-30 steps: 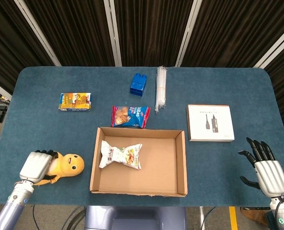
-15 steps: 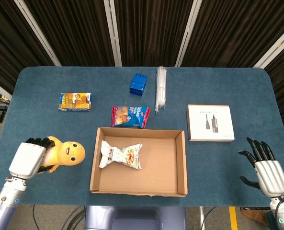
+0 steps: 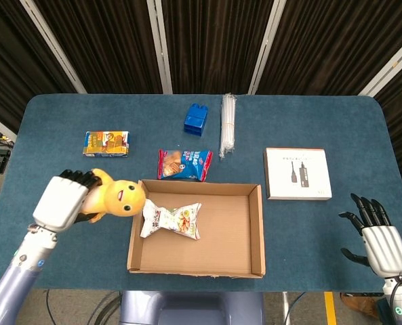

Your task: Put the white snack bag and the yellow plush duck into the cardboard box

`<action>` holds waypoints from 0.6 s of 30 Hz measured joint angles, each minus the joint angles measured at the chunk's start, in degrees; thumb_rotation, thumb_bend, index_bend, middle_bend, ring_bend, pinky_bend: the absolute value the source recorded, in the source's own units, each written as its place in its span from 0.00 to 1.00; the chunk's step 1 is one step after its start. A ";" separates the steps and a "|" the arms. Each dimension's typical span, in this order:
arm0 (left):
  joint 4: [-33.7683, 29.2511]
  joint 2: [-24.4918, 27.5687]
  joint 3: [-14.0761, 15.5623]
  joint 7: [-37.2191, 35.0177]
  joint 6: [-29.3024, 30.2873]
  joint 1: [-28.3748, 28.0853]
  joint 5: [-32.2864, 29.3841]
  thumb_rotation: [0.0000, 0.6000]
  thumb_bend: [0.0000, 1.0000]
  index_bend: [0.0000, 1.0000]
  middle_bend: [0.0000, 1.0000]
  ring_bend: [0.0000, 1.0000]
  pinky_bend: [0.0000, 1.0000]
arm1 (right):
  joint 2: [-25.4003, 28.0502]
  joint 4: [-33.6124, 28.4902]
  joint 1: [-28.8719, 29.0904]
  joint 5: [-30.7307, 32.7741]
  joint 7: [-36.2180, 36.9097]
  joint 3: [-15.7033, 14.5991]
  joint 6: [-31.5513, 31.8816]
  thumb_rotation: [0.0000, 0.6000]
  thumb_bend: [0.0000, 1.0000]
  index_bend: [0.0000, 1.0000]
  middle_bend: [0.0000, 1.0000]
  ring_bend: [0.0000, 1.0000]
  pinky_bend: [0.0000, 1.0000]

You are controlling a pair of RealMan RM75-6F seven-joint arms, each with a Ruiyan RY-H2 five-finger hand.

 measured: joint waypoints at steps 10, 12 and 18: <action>-0.93 -6.18 -4.04 2.28 -4.90 -7.12 -4.87 1.00 0.71 0.65 0.49 0.55 0.48 | 0.35 0.36 -0.20 0.50 1.22 0.33 0.41 1.00 0.00 0.29 0.01 0.00 0.00; -1.23 -7.35 -4.07 3.17 -5.56 -8.11 -5.56 1.00 0.71 0.65 0.49 0.55 0.48 | 0.37 0.44 -0.25 0.58 1.28 0.37 0.47 1.00 0.00 0.29 0.01 0.00 0.00; -2.60 -9.79 -4.08 4.36 -6.69 -10.49 -6.37 1.00 0.65 0.64 0.48 0.55 0.48 | 0.32 0.51 -0.22 0.64 1.01 0.40 0.36 1.00 0.00 0.29 0.01 0.00 0.00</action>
